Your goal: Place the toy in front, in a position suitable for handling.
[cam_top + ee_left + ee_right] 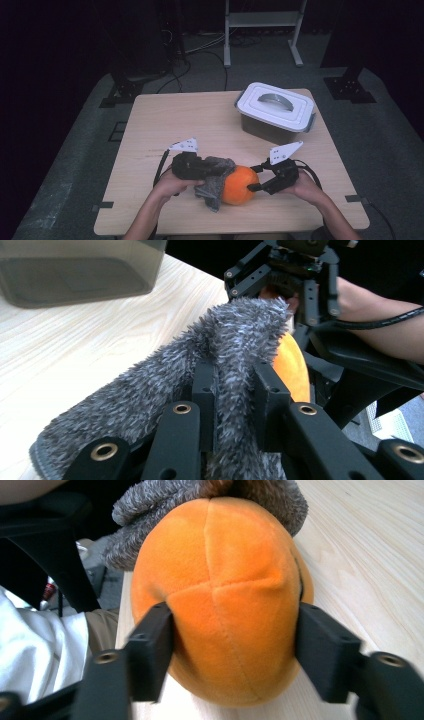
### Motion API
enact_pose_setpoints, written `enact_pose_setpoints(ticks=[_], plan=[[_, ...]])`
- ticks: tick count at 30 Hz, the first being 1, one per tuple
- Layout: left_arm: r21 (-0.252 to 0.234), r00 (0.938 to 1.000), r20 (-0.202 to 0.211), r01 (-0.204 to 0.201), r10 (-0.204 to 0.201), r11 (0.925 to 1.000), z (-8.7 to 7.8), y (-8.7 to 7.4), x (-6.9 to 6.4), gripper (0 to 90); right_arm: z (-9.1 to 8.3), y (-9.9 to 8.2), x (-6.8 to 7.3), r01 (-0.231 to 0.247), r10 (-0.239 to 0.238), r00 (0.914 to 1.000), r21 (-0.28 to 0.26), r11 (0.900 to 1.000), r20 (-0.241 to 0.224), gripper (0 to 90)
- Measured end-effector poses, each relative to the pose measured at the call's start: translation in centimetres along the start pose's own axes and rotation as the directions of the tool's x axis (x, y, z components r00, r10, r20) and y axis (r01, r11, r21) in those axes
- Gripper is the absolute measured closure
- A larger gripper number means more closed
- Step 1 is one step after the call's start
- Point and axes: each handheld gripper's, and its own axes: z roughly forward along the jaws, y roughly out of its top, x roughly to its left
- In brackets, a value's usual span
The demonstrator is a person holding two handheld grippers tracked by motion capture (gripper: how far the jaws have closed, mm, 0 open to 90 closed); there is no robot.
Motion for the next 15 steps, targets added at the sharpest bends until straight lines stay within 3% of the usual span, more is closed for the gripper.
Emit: enact_pose_setpoints(ticks=[3, 8, 15], plan=[[0.004, 1.0000, -0.005, -0.005, 0.005, 1.0000, 0.3, 0.3, -0.1, 75.3, -0.4, 0.5, 0.8, 0.011, -0.013, 0.9989, 0.028, 0.9995, 0.046, 27.5], [0.005, 0.9999, 0.011, -0.011, 0.011, 0.9999, 1.2, 0.7, -0.5, 75.2, -0.9, 1.0, 1.8, 0.005, -0.005, 0.9973, 0.004, 1.0000, 0.073, 25.2], [0.033, 0.9993, 0.020, -0.032, 0.031, 0.9989, 2.1, 1.1, -1.0, 75.2, 1.2, 1.5, 1.9, -0.024, 0.018, 0.9969, 0.077, 0.9967, 0.077, 18.5]])
